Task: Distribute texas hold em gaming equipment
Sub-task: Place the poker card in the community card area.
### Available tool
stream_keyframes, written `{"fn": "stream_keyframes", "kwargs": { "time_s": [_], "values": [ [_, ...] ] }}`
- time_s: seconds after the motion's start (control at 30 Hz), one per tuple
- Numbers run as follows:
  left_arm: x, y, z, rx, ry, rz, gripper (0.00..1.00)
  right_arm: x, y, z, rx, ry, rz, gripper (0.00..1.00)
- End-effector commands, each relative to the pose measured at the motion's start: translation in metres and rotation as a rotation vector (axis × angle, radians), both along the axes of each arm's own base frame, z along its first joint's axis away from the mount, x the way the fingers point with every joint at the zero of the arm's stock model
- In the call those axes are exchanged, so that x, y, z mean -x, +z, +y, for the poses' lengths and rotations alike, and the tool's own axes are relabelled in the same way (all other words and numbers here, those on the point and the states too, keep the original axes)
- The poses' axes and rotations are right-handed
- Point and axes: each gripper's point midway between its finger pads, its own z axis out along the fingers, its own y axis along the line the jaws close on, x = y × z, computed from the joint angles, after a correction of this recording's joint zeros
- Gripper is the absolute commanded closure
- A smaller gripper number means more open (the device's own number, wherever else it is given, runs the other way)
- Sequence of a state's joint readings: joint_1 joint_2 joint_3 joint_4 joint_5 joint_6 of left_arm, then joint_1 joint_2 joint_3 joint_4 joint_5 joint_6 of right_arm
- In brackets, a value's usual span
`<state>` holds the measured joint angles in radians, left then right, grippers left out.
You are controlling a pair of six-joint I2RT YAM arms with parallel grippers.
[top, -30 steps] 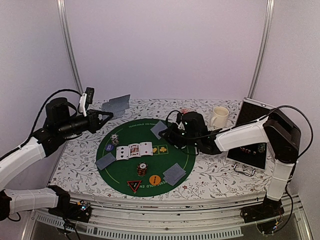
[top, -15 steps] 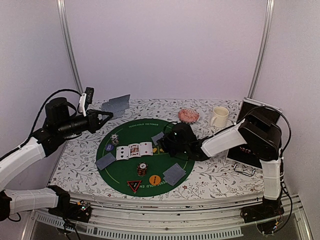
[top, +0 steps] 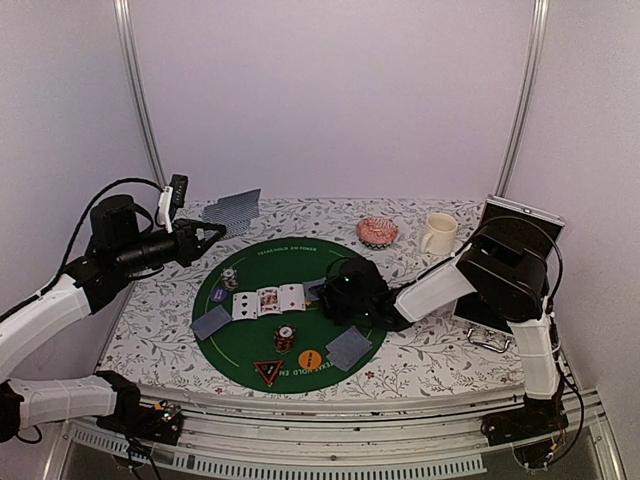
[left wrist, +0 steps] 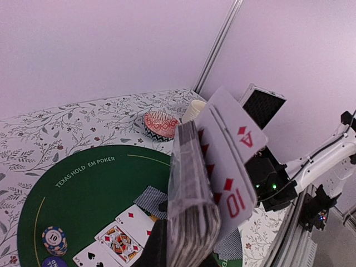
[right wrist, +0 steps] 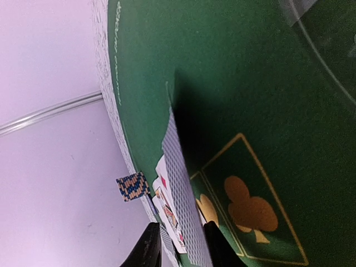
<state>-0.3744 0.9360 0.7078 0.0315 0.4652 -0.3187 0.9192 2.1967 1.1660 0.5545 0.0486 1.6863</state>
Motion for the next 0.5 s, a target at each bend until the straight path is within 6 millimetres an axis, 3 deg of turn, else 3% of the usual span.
{"fn": "stream_keyframes", "kwargs": {
  "time_s": [0.0, 0.27, 0.47],
  "values": [
    [0.001, 0.007, 0.002, 0.017, -0.006, -0.025, 1.00, 0.010, 0.016, 0.006, -0.054, 0.032, -0.014, 0.72],
    [0.001, 0.006, 0.001, 0.019, -0.013, -0.020, 1.00, 0.029, 0.034, 0.010, -0.093, 0.128, -0.011, 0.59],
    [0.001, 0.006, 0.001, 0.019, -0.014, -0.018, 1.00, 0.036, 0.055, 0.016, -0.111, 0.195, -0.052, 0.56]
  ]
}}
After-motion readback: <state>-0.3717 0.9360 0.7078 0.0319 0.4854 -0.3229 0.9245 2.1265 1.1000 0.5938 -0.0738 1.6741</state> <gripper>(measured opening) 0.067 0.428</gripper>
